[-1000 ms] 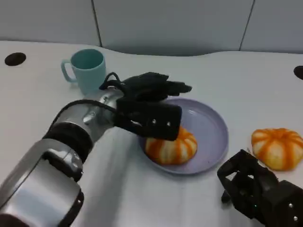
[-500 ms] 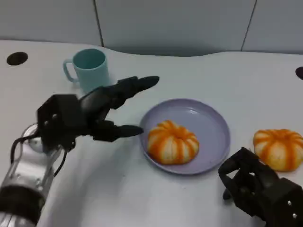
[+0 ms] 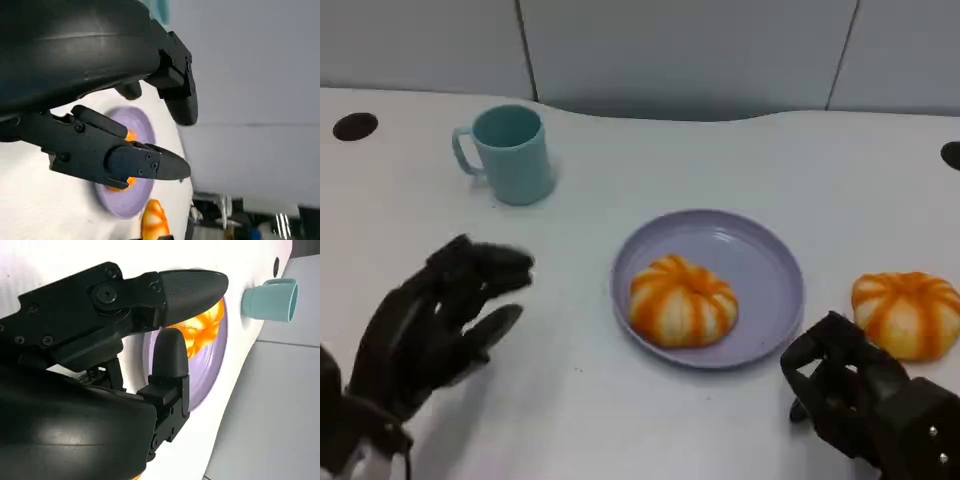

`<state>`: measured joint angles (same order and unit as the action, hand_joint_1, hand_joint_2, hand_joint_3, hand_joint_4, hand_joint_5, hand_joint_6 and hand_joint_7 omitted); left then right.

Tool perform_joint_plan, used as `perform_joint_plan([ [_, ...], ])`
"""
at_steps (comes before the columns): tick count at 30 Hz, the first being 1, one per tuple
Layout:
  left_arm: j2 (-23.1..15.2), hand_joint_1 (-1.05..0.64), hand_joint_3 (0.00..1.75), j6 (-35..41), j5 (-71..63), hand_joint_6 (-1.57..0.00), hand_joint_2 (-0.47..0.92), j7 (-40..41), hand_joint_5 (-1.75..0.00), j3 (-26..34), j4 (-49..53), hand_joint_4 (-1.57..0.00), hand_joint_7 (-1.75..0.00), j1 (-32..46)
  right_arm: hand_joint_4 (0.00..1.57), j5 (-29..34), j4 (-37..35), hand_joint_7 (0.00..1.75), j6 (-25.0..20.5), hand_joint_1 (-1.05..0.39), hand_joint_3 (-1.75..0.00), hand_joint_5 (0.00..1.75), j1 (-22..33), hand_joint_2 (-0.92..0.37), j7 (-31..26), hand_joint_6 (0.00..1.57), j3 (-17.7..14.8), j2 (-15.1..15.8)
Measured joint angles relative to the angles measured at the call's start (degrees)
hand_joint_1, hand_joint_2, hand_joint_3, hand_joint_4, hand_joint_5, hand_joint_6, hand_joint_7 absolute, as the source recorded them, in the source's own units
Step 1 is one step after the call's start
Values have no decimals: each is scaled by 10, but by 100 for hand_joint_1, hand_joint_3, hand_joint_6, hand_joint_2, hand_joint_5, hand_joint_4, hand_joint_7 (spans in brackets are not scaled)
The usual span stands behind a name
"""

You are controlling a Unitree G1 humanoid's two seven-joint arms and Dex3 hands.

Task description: Grasp the bread from the table and place it into the plate.

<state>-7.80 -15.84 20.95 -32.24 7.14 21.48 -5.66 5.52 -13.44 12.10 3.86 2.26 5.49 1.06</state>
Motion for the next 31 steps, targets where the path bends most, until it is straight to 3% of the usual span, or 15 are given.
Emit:
perform_joint_plan([
  [5, 7, -39, 15, 28, 7, -34, 92, 14, -175, 14, -20, -49, -175, 18, 59, -1, -3, 175, 14, -28, -34, 175, 2, -92, 8, 38, 0, 1],
  [9, 8, -29, 9, 24, -5, -45, 92, 24, -175, 16, -17, -60, -175, 26, 59, -2, -1, 175, 12, -27, -33, 175, 4, -92, 8, 39, -1, 1],
  [18, 12, -23, 14, 19, -41, -55, 92, 49, -175, 14, 31, -74, -175, 53, 56, -5, 6, 175, 9, -26, -35, 175, 7, -92, 13, 37, -13, 6],
  [31, 21, -21, 15, -2, -66, -59, 91, 66, -175, 10, 35, -76, -175, 47, 57, -18, 3, 175, 8, -26, -34, 175, 11, -92, 26, 36, -23, 15],
])
